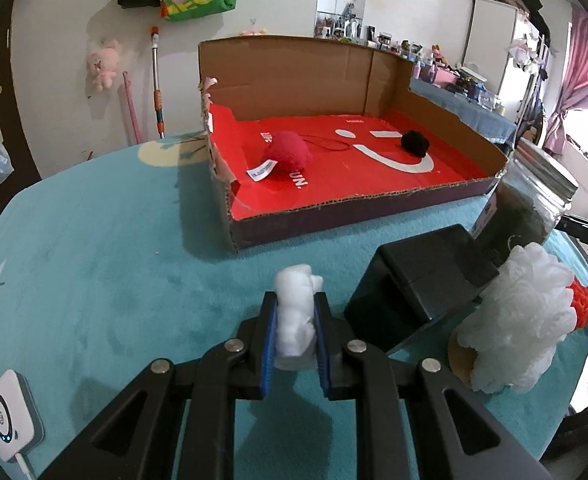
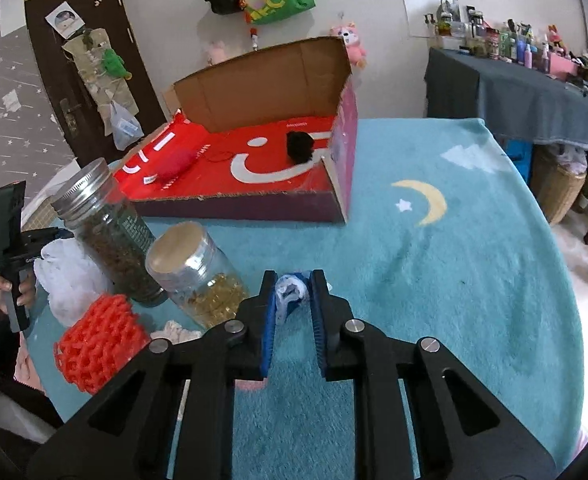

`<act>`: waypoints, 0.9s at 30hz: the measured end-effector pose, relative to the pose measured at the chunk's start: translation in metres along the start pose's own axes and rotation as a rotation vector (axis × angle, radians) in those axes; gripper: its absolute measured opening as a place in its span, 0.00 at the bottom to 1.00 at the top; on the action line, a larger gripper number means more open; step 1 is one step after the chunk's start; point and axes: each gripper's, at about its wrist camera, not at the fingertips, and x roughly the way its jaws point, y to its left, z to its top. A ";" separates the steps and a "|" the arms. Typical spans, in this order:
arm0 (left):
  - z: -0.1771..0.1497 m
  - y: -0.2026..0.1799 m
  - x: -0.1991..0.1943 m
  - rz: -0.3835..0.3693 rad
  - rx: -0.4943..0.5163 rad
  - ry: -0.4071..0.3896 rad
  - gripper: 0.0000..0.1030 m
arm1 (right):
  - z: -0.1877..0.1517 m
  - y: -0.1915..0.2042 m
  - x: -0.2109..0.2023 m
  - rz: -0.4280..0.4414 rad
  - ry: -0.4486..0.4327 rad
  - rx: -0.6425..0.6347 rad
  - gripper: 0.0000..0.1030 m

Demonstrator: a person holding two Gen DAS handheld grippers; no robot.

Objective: Organize soft objects
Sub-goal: 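Carry the white cloth and blue roll into the cardboard box with both tools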

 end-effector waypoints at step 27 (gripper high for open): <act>0.070 0.003 0.003 -0.197 0.075 -0.041 0.17 | 0.067 -0.003 0.013 0.280 -0.091 0.071 0.14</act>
